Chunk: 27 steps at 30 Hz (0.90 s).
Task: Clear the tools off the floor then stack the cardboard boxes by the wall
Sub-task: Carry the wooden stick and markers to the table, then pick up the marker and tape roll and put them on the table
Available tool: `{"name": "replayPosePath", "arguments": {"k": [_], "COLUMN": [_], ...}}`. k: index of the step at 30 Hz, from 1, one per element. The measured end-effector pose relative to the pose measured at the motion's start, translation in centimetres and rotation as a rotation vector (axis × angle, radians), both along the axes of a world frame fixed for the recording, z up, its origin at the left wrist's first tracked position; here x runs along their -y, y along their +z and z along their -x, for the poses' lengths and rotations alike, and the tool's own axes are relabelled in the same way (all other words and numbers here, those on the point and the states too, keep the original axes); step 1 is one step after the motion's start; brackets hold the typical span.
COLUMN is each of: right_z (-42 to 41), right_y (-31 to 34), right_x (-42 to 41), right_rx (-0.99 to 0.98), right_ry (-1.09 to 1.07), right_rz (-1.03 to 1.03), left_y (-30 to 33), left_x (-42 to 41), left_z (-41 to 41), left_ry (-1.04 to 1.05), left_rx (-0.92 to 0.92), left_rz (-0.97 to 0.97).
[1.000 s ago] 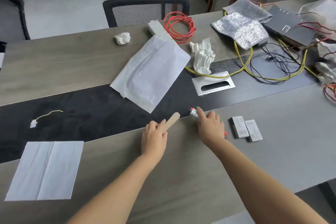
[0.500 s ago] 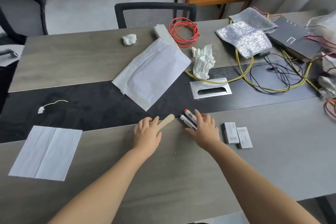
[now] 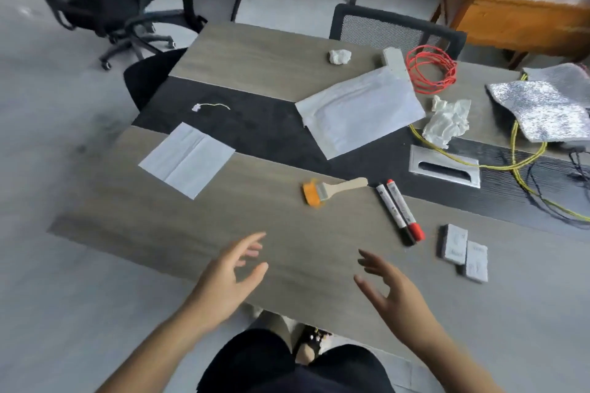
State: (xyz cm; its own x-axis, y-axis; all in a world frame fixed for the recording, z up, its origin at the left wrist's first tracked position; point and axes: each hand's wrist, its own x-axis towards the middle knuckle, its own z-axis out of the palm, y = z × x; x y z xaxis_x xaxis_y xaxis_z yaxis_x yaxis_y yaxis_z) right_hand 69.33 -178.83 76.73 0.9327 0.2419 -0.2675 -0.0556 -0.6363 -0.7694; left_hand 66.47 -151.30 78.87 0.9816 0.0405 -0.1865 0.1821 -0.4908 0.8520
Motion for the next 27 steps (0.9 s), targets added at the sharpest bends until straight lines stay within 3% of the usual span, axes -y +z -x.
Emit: {"name": "replayPosePath", "arguments": {"k": [7, 14, 27], "right_z": [4.2, 9.0, 28.2], "right_y": [2.2, 2.8, 3.3], "right_x": [-7.5, -17.4, -44.4], "right_rx": [-0.017, 0.014, -0.001], "right_ry": [0.196, 0.448, 0.934], "right_rz": [-0.225, -0.235, -0.314], "left_y": [1.1, 1.6, 2.0], "left_x": [-3.1, -8.7, -21.8], "left_z": [14.2, 26.3, 51.9], "left_ry": [0.509, 0.823, 1.398], "left_rx": [0.082, 0.172, 0.203], "left_rz": [0.12, 0.01, -0.13]}}
